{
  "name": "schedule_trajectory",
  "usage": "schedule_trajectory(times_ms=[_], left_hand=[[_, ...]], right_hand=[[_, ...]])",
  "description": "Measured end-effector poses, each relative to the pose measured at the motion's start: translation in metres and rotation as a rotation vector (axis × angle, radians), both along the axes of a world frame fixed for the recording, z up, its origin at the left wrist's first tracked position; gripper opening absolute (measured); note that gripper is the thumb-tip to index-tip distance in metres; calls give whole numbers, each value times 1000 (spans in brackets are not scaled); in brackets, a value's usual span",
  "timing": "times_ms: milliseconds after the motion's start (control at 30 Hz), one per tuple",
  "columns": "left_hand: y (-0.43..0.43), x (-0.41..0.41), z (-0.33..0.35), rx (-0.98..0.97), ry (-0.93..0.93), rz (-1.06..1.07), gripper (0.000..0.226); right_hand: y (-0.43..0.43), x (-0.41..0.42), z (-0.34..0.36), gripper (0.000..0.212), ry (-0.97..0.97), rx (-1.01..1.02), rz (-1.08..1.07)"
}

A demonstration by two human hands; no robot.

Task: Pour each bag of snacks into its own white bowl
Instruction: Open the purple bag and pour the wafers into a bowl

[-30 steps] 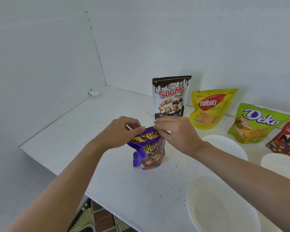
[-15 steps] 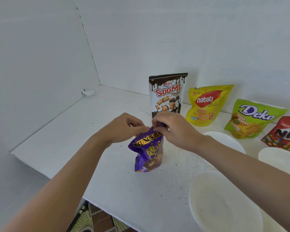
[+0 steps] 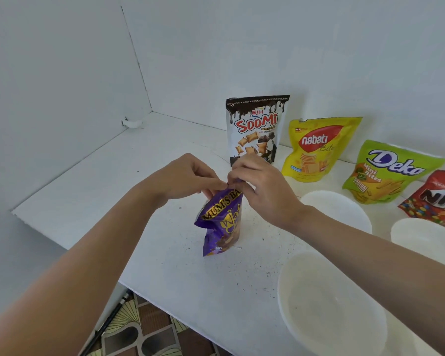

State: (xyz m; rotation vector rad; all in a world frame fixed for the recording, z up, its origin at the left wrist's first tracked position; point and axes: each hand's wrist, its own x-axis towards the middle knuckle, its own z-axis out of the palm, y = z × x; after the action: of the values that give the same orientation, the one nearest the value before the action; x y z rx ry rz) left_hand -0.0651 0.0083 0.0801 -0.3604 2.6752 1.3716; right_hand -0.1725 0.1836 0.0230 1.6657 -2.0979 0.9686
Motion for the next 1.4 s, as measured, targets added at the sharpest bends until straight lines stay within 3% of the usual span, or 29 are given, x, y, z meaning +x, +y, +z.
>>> schedule_trajectory(times_ms=[233, 567, 1100, 1267, 1400], left_hand=[[2, 4, -5, 151, -59, 41, 16], [9, -4, 18, -154, -106, -34, 16], [14, -19, -1, 0, -49, 69, 20], [-10, -22, -4, -114, 27, 199, 14], [-10, -21, 12, -102, -67, 55, 14]], right_hand=[[2, 1, -1, 8, -15, -20, 34], [-3, 9, 5, 19, -21, 34, 95], [1, -16, 19, 16, -113, 229, 176], [14, -30, 15, 9, -143, 253, 153], [16, -24, 11, 7, -71, 264, 156]])
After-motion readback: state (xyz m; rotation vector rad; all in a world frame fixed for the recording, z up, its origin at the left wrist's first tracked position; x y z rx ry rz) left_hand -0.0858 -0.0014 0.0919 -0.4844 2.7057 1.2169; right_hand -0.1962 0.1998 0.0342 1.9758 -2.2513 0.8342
